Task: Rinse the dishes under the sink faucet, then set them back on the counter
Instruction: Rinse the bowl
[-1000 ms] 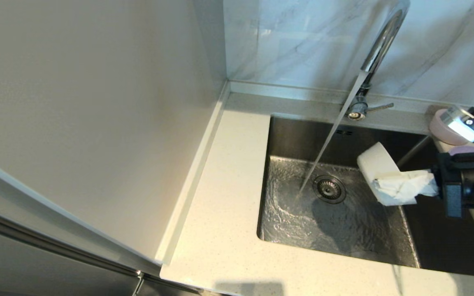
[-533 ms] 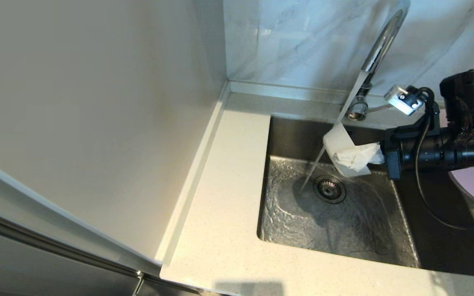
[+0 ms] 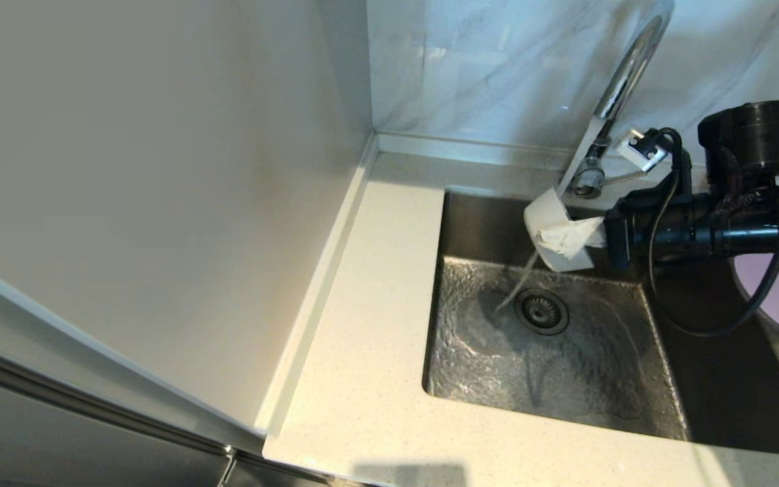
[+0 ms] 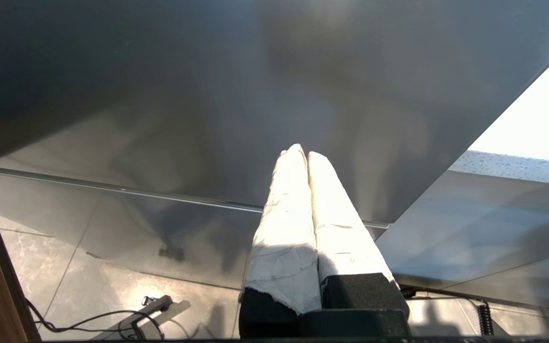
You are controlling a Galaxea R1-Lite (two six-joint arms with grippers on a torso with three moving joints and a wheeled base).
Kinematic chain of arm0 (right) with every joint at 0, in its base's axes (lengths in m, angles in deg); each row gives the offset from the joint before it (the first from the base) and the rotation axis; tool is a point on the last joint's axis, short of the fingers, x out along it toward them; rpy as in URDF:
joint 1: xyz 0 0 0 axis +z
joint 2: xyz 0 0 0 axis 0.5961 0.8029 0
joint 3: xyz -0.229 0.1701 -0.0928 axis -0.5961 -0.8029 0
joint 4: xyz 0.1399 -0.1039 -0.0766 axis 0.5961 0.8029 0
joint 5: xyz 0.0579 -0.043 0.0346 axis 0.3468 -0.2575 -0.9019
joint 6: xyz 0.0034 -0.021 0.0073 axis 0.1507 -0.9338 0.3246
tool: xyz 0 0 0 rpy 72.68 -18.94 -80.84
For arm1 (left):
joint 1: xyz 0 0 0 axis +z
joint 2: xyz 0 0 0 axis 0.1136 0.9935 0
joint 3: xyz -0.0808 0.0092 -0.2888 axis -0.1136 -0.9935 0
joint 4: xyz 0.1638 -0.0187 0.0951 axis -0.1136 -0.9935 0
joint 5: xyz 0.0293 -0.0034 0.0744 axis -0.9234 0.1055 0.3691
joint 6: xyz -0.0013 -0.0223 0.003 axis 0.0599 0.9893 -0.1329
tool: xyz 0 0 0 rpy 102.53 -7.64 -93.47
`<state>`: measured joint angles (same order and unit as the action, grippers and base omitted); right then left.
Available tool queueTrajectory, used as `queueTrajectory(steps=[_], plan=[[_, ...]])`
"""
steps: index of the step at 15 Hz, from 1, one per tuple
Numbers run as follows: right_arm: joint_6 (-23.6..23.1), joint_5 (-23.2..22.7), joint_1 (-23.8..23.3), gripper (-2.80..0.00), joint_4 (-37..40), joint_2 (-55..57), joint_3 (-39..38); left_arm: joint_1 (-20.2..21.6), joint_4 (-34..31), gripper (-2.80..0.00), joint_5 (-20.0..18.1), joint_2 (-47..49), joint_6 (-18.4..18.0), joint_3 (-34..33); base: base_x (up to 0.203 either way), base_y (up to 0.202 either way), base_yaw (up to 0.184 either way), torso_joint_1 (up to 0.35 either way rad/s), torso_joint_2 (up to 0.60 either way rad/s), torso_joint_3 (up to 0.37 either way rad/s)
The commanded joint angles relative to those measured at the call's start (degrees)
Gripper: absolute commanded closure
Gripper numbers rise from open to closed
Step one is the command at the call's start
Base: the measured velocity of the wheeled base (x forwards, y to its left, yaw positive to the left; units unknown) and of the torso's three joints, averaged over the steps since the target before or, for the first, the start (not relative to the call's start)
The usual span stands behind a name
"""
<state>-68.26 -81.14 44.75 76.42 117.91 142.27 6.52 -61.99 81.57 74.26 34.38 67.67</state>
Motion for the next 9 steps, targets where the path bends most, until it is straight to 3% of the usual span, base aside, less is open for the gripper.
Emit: queueTrajectory(steps=[1,5,9], plan=[[2.9,1.2,0.4,0.00,-2.9,1.3,0.5,0.0,0.0,0.00,0.0,0.0,0.0,0.0,0.000,0.000,0.000,0.000,0.00,0.000],[7.7,3.8,-0.8,0.00,-3.9,-1.3,-1.0,0.0,0.0,0.00,0.0,0.0,0.0,0.0,0.000,0.000,0.000,0.000,0.00,0.000],[8.2,3.5,-5.6,0.00,-3.7,-6.6,-5.2,0.0,0.0,0.00,0.0,0.0,0.0,0.0,0.000,0.000,0.000,0.000,0.00,0.000]])
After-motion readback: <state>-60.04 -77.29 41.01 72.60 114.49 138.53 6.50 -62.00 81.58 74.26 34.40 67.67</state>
